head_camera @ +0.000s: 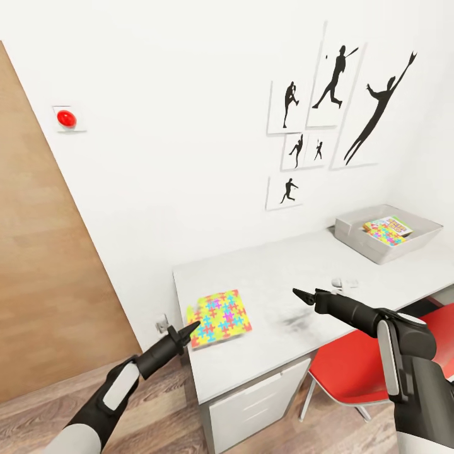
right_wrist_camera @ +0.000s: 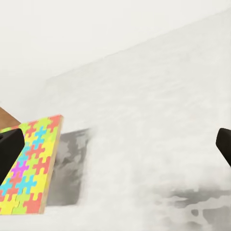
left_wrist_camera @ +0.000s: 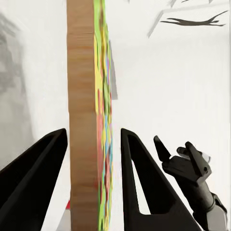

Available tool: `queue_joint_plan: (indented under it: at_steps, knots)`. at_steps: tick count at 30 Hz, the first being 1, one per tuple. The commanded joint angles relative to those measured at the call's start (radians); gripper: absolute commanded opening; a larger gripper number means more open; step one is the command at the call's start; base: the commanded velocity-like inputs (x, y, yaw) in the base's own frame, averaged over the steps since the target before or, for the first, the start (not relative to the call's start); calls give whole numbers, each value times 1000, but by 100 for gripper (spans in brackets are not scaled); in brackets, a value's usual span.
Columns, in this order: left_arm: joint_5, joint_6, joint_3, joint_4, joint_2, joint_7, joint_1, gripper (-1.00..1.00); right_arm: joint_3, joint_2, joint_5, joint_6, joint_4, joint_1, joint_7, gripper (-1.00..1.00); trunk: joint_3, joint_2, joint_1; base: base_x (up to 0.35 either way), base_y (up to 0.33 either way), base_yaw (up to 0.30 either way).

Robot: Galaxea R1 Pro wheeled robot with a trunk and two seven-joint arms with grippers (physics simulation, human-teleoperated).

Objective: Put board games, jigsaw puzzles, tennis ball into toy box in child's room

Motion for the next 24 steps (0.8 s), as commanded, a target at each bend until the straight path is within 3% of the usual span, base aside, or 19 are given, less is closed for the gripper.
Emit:
queue_joint_plan:
  at_steps: [1, 16, 24]
  knots:
    - [7, 9, -3, -12, 1, 0, 4, -100, -1, 0, 1, 7, -1, -1, 5, 100, -1, -1, 0, 0, 0, 0]
    - [11, 19, -3, -51, 1, -1, 15, -100, -2, 0, 2, 7, -1, -1, 4, 100, -1, -1, 0, 0, 0, 0]
    - [8, 34, -4, -98, -4, 12, 20, -100, -16, -10, 4, -11, -1, -2, 7, 100, 24, 55, -31, 0, 0, 0]
